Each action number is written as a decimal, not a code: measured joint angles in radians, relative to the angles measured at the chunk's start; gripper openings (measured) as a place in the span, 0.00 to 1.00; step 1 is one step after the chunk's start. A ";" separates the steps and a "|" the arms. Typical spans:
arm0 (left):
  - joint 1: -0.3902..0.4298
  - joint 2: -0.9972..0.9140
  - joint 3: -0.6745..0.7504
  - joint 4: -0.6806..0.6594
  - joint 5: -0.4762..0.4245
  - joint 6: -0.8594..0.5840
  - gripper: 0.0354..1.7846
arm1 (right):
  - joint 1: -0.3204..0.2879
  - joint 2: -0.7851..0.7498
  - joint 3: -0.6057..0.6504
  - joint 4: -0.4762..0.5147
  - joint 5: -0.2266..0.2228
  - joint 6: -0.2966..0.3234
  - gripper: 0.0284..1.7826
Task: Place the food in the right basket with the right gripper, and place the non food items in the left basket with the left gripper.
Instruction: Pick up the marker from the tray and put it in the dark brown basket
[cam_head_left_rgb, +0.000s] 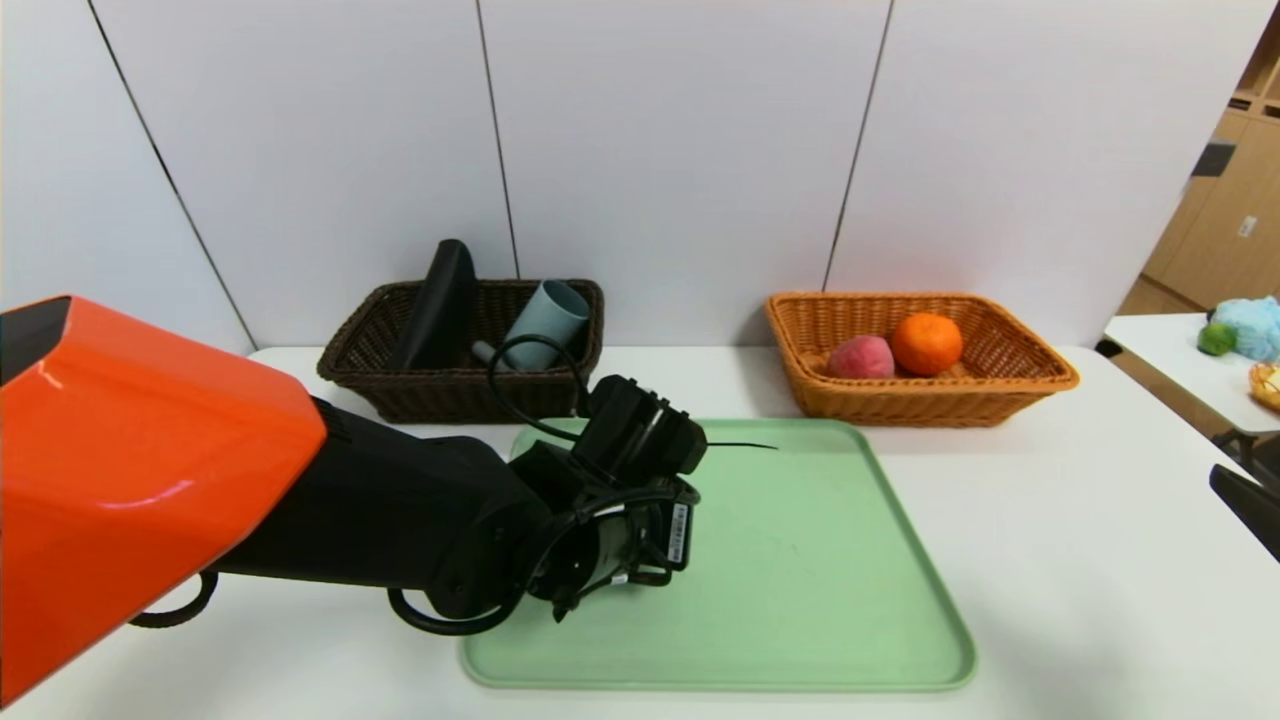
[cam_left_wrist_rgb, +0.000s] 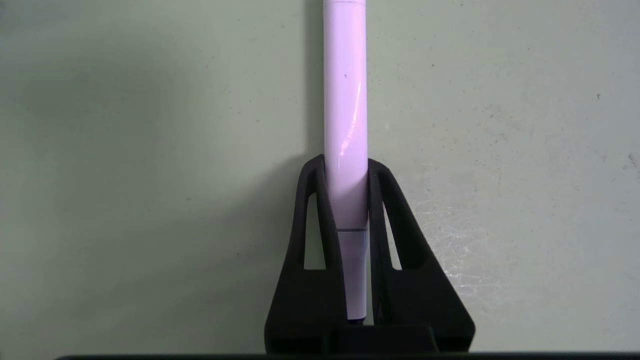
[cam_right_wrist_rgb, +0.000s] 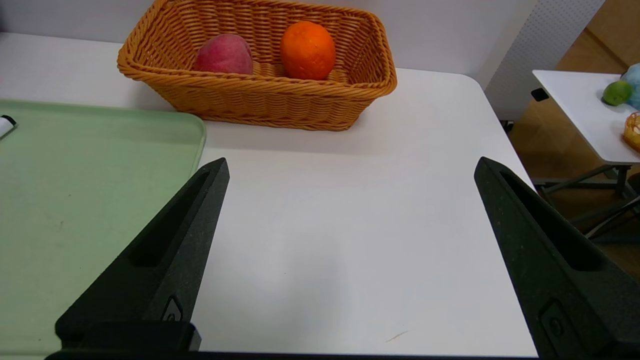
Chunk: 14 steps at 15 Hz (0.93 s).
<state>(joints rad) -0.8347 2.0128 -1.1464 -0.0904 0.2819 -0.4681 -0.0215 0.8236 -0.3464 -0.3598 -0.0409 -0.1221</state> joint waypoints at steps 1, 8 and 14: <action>0.000 -0.005 0.000 0.000 0.000 0.002 0.09 | 0.000 0.000 0.000 0.000 0.000 0.000 0.95; -0.014 -0.180 0.014 -0.221 -0.023 0.269 0.09 | 0.000 -0.004 0.001 0.001 0.000 0.001 0.95; 0.255 -0.254 0.008 -0.563 -0.091 0.461 0.09 | 0.000 -0.005 0.015 0.000 0.001 -0.005 0.95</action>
<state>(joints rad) -0.5800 1.7587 -1.1381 -0.6532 0.1904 -0.0072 -0.0215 0.8183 -0.3313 -0.3594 -0.0398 -0.1268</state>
